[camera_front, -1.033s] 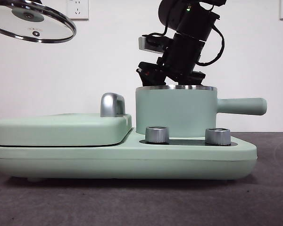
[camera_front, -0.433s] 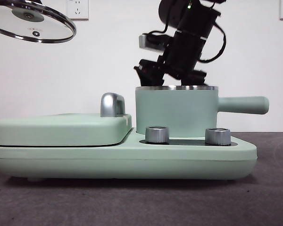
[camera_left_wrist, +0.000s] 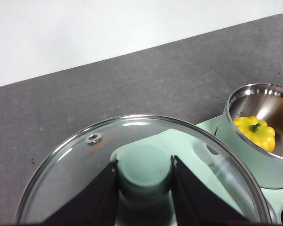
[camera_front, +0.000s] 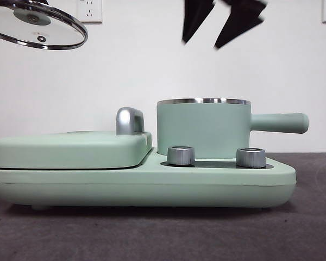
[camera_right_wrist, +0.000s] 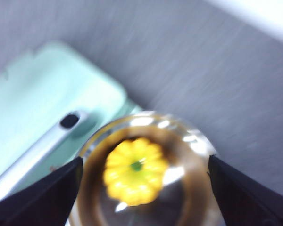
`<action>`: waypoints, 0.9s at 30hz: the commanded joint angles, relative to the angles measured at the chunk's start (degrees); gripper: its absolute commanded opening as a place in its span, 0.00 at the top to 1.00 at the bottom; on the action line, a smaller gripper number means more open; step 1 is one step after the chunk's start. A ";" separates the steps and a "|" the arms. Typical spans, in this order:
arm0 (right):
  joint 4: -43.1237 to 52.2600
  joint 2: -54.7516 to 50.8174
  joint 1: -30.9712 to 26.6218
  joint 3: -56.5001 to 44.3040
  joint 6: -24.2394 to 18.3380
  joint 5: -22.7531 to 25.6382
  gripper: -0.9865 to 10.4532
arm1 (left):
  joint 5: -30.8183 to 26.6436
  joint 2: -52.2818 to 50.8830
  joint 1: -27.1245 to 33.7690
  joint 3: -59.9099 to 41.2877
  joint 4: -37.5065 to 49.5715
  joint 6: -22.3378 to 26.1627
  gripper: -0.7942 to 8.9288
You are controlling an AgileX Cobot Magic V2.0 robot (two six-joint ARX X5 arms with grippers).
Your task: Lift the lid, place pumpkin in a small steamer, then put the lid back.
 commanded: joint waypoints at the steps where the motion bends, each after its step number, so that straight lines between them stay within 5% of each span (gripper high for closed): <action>1: 5.03 -4.70 0.46 -6.45 2.89 1.38 0.56 | 0.24 0.22 -0.04 0.85 1.62 0.37 0.91; 15: 12.37 -33.66 0.42 -33.09 4.72 4.94 0.62 | 0.92 1.09 -0.15 0.85 1.31 0.31 0.91; 27: -3.98 -53.42 0.39 -40.39 4.83 10.80 0.62 | 4.63 5.57 -5.77 0.87 4.81 -1.09 0.91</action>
